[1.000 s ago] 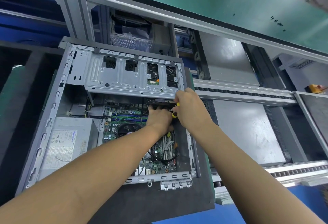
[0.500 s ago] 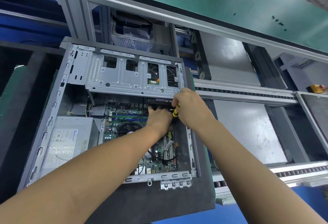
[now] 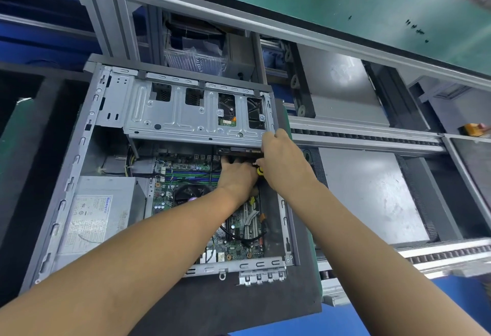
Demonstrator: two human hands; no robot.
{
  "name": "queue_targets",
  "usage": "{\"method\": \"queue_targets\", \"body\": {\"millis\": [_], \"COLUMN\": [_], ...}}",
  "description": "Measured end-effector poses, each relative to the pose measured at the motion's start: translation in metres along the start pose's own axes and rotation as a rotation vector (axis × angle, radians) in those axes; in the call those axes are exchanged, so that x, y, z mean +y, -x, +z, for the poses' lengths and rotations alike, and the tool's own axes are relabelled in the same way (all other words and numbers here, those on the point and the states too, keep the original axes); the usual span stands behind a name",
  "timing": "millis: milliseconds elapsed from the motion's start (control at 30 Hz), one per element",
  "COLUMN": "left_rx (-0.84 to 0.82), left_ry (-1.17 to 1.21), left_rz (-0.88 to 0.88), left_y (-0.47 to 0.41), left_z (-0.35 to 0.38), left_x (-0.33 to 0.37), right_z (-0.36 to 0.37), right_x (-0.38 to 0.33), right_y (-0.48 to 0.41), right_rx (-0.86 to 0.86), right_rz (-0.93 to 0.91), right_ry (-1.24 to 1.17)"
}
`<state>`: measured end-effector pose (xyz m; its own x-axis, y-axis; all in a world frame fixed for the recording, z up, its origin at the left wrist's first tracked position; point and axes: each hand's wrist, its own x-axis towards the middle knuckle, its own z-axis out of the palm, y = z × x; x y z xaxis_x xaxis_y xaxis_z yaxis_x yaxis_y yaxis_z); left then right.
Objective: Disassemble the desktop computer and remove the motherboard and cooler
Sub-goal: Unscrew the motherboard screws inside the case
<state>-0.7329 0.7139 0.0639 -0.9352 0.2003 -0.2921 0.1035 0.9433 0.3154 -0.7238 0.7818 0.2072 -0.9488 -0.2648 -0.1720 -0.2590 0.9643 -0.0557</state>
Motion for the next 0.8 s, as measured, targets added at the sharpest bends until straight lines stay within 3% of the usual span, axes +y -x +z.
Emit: {"method": "queue_targets", "body": {"millis": [267,800], "left_rx": [-0.023,0.019], "left_ry": [-0.021,0.072], "left_rz": [-0.011,0.025], "left_y": [-0.0027,-0.0011], "left_z": [0.0007,0.0055], "left_x": [0.0001,-0.0055], "right_z": [-0.008,-0.0079], "right_x": [0.0071,0.0114], "right_y": [-0.0042,-0.0047], "right_rx": [-0.082,-0.072], "right_rz": [-0.082,-0.105], "right_ry": [-0.005,-0.002]}}
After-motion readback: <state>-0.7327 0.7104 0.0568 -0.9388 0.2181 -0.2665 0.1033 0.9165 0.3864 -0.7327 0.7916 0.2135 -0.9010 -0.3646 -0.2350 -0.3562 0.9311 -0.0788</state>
